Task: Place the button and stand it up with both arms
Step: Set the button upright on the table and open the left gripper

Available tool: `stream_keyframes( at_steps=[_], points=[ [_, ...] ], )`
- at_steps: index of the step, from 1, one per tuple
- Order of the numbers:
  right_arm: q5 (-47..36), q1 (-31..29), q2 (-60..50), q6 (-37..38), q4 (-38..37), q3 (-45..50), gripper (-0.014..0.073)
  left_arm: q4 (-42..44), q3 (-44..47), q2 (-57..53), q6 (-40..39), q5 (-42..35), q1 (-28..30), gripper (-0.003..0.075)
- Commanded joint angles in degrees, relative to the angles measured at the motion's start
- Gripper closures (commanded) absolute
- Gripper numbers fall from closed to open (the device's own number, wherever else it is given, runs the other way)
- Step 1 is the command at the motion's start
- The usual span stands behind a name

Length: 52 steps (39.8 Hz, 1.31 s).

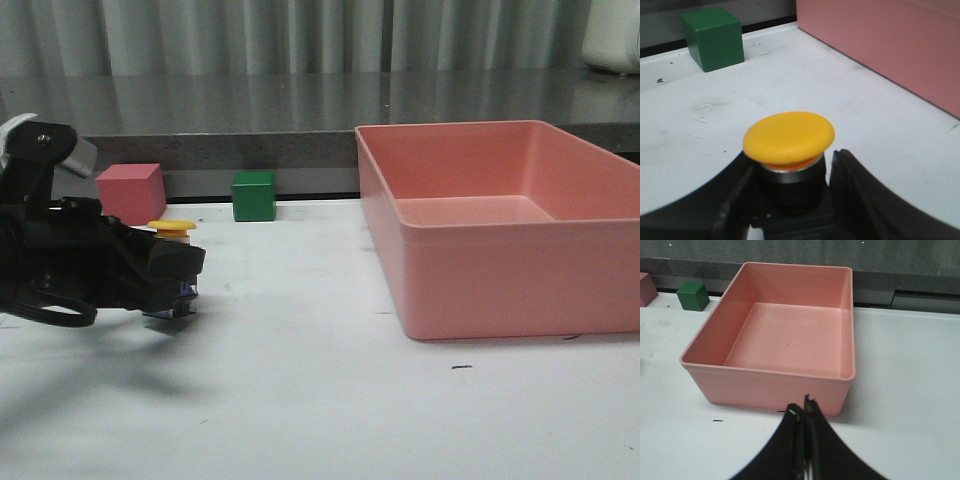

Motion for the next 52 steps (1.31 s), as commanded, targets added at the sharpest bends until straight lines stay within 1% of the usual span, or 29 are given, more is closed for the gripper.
stream_keyframes(
  at_steps=[1,3,9,14,30,32,38,40,50,52],
  points=[
    [-4.47,-0.23,0.40,-0.46,-1.24,-1.51,0.0656,-1.22,-0.72,-1.70,0.63,-5.44,0.15,0.0610],
    [-4.47,-0.23,0.40,-0.46,-1.24,-1.51,0.0656,-1.48,-0.34,-1.67,1.10,-5.73,0.15,0.0607],
    [-4.47,-0.23,0.40,-0.46,-1.24,-1.51,0.0656,-1.64,1.09,-0.95,3.55,-7.86,0.15,0.0561],
    [-4.47,-0.23,0.40,-0.46,-1.24,-1.51,0.0656,-1.73,1.91,-0.95,3.55,-8.14,0.15,0.0539],
    [-4.47,-0.23,0.40,-0.46,-1.24,-1.51,0.0656,-1.73,2.68,-0.58,3.63,-8.27,0.15,0.0532],
    [-4.47,-0.23,0.40,-0.46,-1.24,-1.51,0.0656,-1.73,2.84,-0.58,3.63,-8.27,0.15,0.0510],
    [-4.47,-0.23,0.40,-0.46,-1.24,-1.51,0.0656,-1.73,3.39,-0.58,3.63,-8.46,0.15,0.0395],
    [-4.47,-0.23,0.40,-0.46,-1.24,-1.51,0.0656,-1.73,3.61,-0.58,3.63,-8.87,0.15,0.0370],
    [-4.47,-0.23,0.40,-0.46,-1.24,-1.51,0.0656,-1.73,5.54,-0.58,3.63,-12.72,0.15,0.0274],
    [-4.47,-0.23,0.40,-0.46,-1.24,-1.51,0.0656,-1.73,5.57,-0.58,3.63,-12.71,0.15,0.0265]
  ],
)
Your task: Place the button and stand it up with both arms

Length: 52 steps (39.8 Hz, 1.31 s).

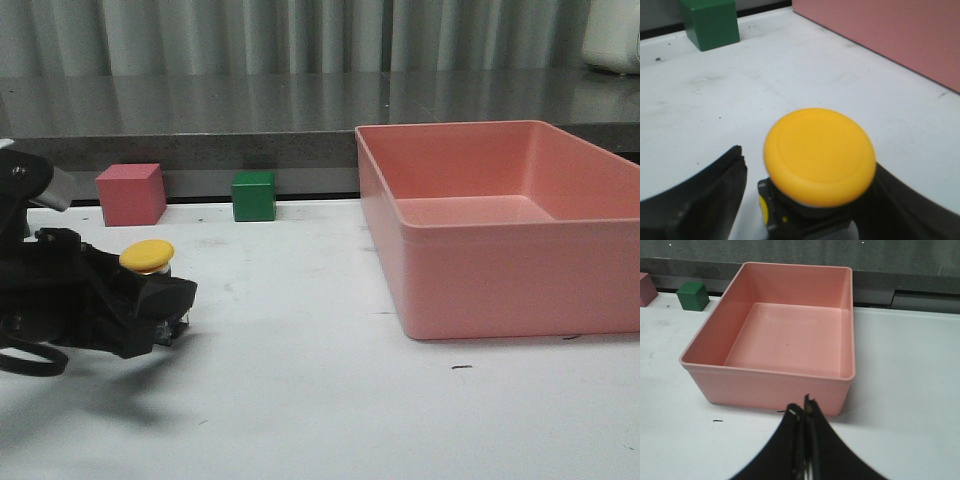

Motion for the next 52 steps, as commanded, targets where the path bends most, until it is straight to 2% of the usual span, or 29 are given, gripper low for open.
stream_keyframes(
  at_steps=[1,10,21,30,37,52],
  points=[
    [-4.47,-0.23,0.40,-0.46,-1.24,-1.51,0.0656,-0.57,-0.10,-2.10,-0.09,-7.08,0.15,0.0265],
    [-4.47,-0.23,0.40,-0.46,-1.24,-1.51,0.0656,-0.30,0.23,-2.10,0.05,-7.46,0.15,0.0262],
    [-4.47,-0.23,0.40,-0.46,-1.24,-1.51,0.0656,-0.44,0.36,-2.10,1.50,-9.48,0.15,0.0203],
    [-4.47,-0.23,0.40,-0.46,-1.24,-1.51,0.0656,-0.44,0.36,-5.91,1.50,-6.53,0.15,0.0204],
    [-4.47,-0.23,0.40,-0.46,-1.24,-1.51,0.0656,0.46,0.36,-13.48,1.18,1.97,0.15,0.0204],
    [-4.47,-0.23,0.40,-0.46,-1.24,-1.51,0.0656,2.29,0.36,-38.48,-8.24,24.74,-3.84,0.0205]
  ],
)
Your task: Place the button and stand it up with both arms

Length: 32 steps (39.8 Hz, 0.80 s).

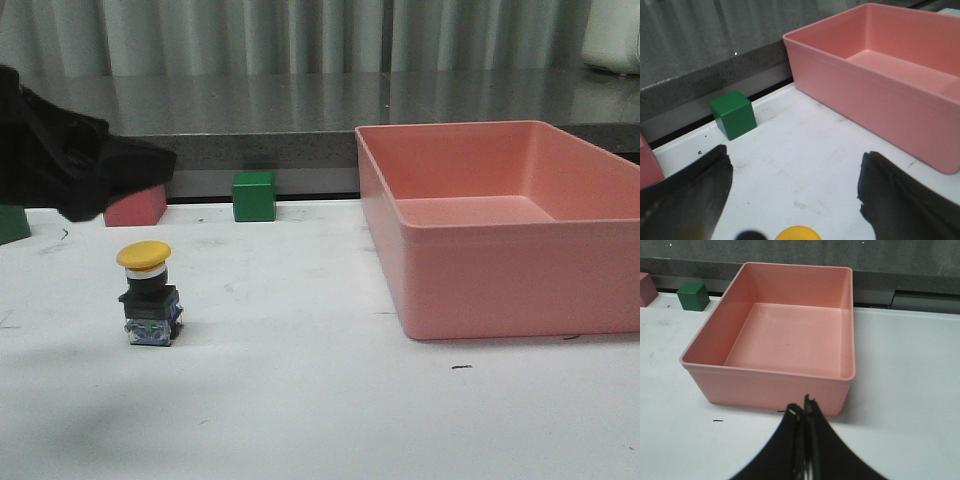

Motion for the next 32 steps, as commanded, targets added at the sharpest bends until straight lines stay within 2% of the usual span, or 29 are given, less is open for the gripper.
stream_keyframes(
  at_steps=[1,5,8,12,17,21,25,32],
  points=[
    [-4.47,-0.23,0.40,-0.46,-1.24,-1.51,0.0656,-0.77,-0.95,-6.93,-4.17,2.19,-1.87,0.0205],
    [-4.47,-0.23,0.40,-0.46,-1.24,-1.51,0.0656,-0.77,-0.95,-12.80,-6.63,9.63,-3.58,0.0213],
    [-4.47,-0.23,0.40,-0.46,-1.24,-1.51,0.0656,-0.77,-0.95,-17.13,-7.23,16.56,-4.74,0.0257],
    [-4.47,-0.23,0.40,-0.46,-1.24,-1.51,0.0656,-1.22,-0.95,-24.35,-7.36,25.33,-6.44,0.0366],
    [-4.47,-0.23,0.40,-0.46,-1.24,-1.51,0.0656,-3.99,-0.95,-33.72,-7.48,31.57,-8.17,0.0528],
    [-4.47,-0.23,0.40,-0.46,-1.24,-1.51,0.0656,-4.38,-0.95,-40.91,-7.48,36.71,-8.95,0.0638],
    [-4.47,-0.23,0.40,-0.46,-1.24,-1.51,0.0656,-8.33,-0.95,-48.91,-7.48,42.90,-9.18,0.0741],
    [-4.47,-0.23,0.40,-0.46,-1.24,-1.51,0.0656,-10.33,-0.95,-60.16,-7.48,52.01,-9.18,0.0741]
  ],
)
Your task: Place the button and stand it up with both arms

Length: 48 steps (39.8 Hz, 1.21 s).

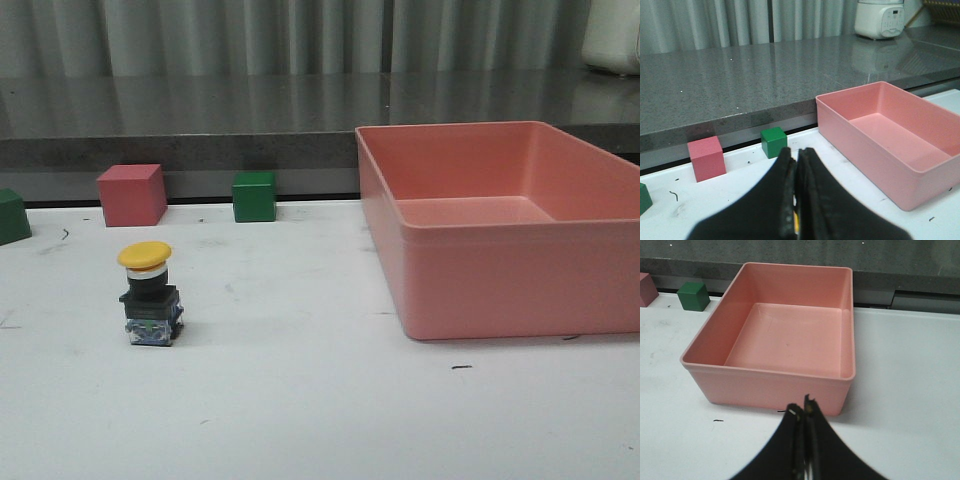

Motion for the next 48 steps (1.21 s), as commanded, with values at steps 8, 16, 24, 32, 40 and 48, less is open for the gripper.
stream_keyframes(
  at_steps=[8,16,24,32,40,48],
  points=[
    [-4.47,-0.23,0.40,-0.46,-1.24,-1.51,0.0656,-3.00,-1.42,-12.85,-0.65,10.28,-0.37,0.0741],
    [-4.47,-0.23,0.40,-0.46,-1.24,-1.51,0.0656,-6.91,-1.42,-17.46,-0.65,12.41,-0.37,0.0741],
    [-4.47,-0.23,0.40,-0.46,-1.24,-1.51,0.0656,-8.29,-1.42,-17.70,-0.65,6.28,-0.37,0.0740],
    [-4.47,-0.23,0.40,-0.46,-1.24,-1.51,0.0656,-8.17,-1.42,-17.70,-0.65,6.18,-0.37,0.0741],
    [-4.47,-0.23,0.40,-0.46,-1.24,-1.51,0.0656,-8.17,-1.42,-17.70,-0.65,6.29,-0.27,0.0741],
    [-4.47,-0.23,0.40,-0.46,-1.24,-1.51,0.0656,-11.23,-0.52,-17.95,3.15,6.29,-0.17,0.0741]
  ],
)
